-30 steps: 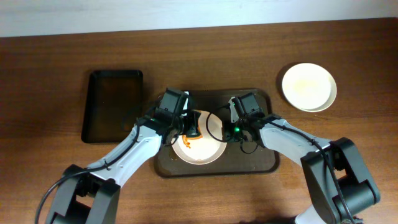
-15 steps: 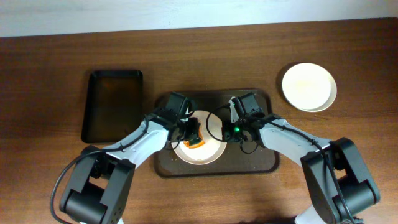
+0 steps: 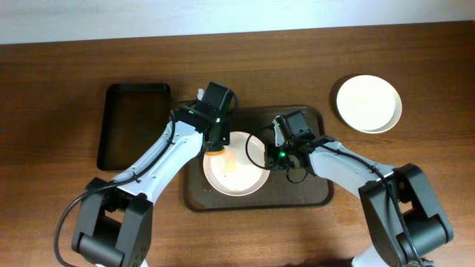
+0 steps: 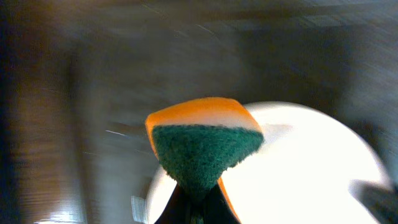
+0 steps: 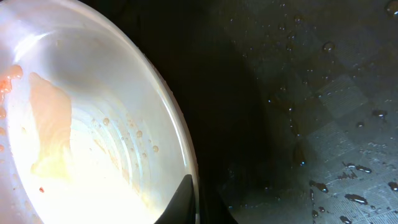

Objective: Clean dirty plates on tray and stack at the side
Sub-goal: 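Scrub the last plate with the sponge in the left gripper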

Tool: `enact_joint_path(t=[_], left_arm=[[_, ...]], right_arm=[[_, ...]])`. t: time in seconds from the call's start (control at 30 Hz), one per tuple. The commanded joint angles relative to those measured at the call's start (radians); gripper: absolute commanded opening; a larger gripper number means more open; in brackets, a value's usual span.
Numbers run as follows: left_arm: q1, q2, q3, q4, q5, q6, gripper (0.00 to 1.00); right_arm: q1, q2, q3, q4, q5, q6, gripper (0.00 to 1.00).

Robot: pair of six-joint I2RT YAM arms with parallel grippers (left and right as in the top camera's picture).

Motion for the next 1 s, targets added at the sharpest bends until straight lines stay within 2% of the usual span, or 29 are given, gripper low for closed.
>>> enact_joint_path(t=[0.0,0.17,0.27,0.33,0.37,0.4,0.47,0.5,0.67,0.8,0.97], left_arm=[[0.000,-0.009,-0.024,-0.001,0.311,0.014,0.00],[0.000,0.002,-0.194,0.069,0.340,-0.030,0.00],[0.000,0.002,-0.308,0.234,0.344,-0.030,0.00],[0.001,0.003,-0.410,0.425,0.438,-0.030,0.00],[0.001,0.003,-0.460,0.507,0.435,-0.030,0.00],[0.001,0.003,-0.473,0.521,0.407,-0.030,0.00],[0.001,0.003,-0.487,0.499,0.232,-0.030,0.00],[0.001,0.003,-0.487,0.459,0.065,-0.030,0.00],[0.001,0.001,-0.457,0.405,-0.284,-0.030,0.00],[0.001,0.000,-0.346,0.322,-0.459,-0.023,0.00],[0.001,-0.015,-0.180,0.220,-0.526,0.015,0.00]], right_arm=[[0.005,0.030,-0.010,-0.019,0.038,0.001,0.04],[0.005,0.030,-0.010,-0.018,0.038,0.001,0.04],[0.005,0.030,-0.010,-0.018,0.038,0.001,0.04],[0.005,0.030,-0.010,-0.019,0.038,0.001,0.04],[0.005,0.030,-0.010,-0.019,0.038,0.000,0.04],[0.005,0.030,-0.010,-0.019,0.038,0.001,0.04],[0.005,0.030,-0.010,-0.019,0.038,0.001,0.04],[0.005,0.030,-0.010,-0.019,0.038,0.000,0.04],[0.005,0.030,-0.010,-0.020,0.038,0.000,0.04],[0.005,0.030,-0.010,-0.027,0.038,0.000,0.04],[0.005,0.030,-0.010,-0.034,0.039,0.001,0.04]])
